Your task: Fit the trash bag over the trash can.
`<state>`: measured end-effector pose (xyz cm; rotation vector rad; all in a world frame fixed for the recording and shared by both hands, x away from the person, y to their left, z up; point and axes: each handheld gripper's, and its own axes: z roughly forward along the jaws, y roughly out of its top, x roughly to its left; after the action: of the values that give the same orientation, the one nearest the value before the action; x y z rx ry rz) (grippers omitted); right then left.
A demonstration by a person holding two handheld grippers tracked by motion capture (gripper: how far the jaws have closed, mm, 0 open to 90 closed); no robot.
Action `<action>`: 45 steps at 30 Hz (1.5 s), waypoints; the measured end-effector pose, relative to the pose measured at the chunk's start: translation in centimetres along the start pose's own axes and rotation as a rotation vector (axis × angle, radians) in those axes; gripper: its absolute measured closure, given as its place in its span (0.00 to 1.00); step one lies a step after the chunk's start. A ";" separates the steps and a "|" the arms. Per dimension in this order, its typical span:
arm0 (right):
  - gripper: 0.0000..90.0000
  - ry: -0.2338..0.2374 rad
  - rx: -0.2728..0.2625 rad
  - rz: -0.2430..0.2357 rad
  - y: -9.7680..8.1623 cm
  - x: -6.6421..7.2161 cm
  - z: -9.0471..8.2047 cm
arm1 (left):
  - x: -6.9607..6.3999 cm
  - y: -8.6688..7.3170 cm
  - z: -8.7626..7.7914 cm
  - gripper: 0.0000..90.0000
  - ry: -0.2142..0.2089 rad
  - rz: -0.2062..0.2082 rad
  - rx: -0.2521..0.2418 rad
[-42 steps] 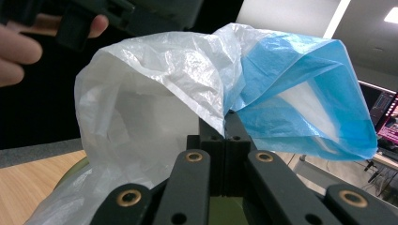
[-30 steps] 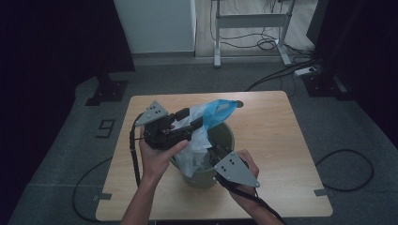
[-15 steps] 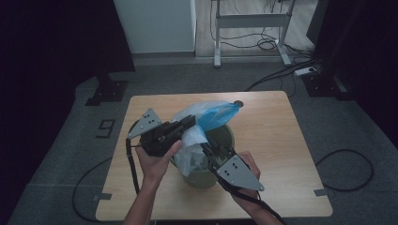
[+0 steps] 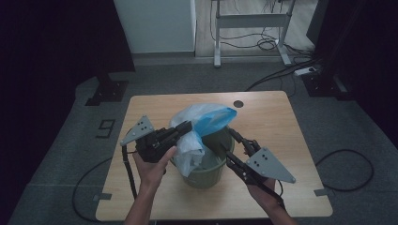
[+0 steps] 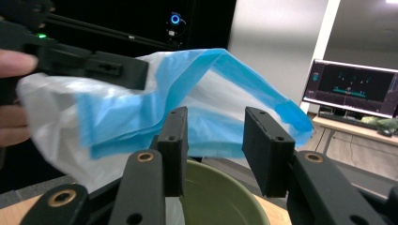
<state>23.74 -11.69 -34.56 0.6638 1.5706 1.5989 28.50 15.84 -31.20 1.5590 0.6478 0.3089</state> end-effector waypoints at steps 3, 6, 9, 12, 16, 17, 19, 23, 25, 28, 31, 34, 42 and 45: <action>0.67 -0.001 0.010 0.018 0.1 -0.5 1.0 | 0.0 0.0 0.1 1.00 -0.009 -0.003 -0.003; 0.67 0.001 0.014 0.050 0.3 -0.9 1.8 | -0.1 0.0 0.1 1.00 -0.009 -0.001 -0.005; 0.67 0.015 0.014 0.081 0.5 -0.9 2.5 | -0.1 0.0 0.2 1.00 -0.006 0.001 -0.006; 0.67 0.029 0.014 0.086 0.7 -0.6 3.0 | -0.2 -0.1 0.2 1.00 -0.002 0.004 0.000; 0.67 0.041 0.013 0.096 1.1 -0.3 3.5 | -0.2 -0.2 0.2 1.00 -0.001 0.009 0.000; 0.67 0.039 0.015 0.098 1.2 -0.3 3.6 | -0.3 -0.2 0.2 1.00 -0.001 0.009 0.000; 0.67 0.041 0.017 0.108 1.2 -0.4 3.8 | -0.3 -0.2 0.3 1.00 -0.002 0.011 -0.001; 0.67 0.050 0.018 0.131 1.3 -0.6 4.1 | -0.4 -0.2 0.4 1.00 -0.009 0.013 0.004; 0.67 0.058 0.013 0.141 1.4 -0.7 4.4 | -0.4 -0.3 0.6 1.00 -0.015 0.014 0.009; 0.72 0.069 0.015 0.161 1.6 -0.7 4.6 | -0.5 -0.4 0.8 1.00 -0.023 0.017 0.016; 0.81 0.088 0.023 0.183 1.6 -0.9 4.8 | -0.6 -0.4 0.9 1.00 -0.029 0.019 0.017; 0.95 0.081 0.024 0.174 1.6 -0.9 4.9 | -0.6 -0.4 0.9 1.00 -0.031 0.021 0.011; 0.99 0.084 0.040 0.129 1.5 -0.9 4.7 | 0.7 -0.6 0.7 1.00 -0.030 -0.028 -0.066; 0.99 0.081 0.047 0.116 1.2 -1.1 4.5 | 1.2 -0.7 0.5 1.00 -0.021 -0.035 -0.106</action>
<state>27.78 -9.88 -32.73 0.7353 1.6591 1.6972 29.57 16.06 -32.14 1.4458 0.6324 0.2958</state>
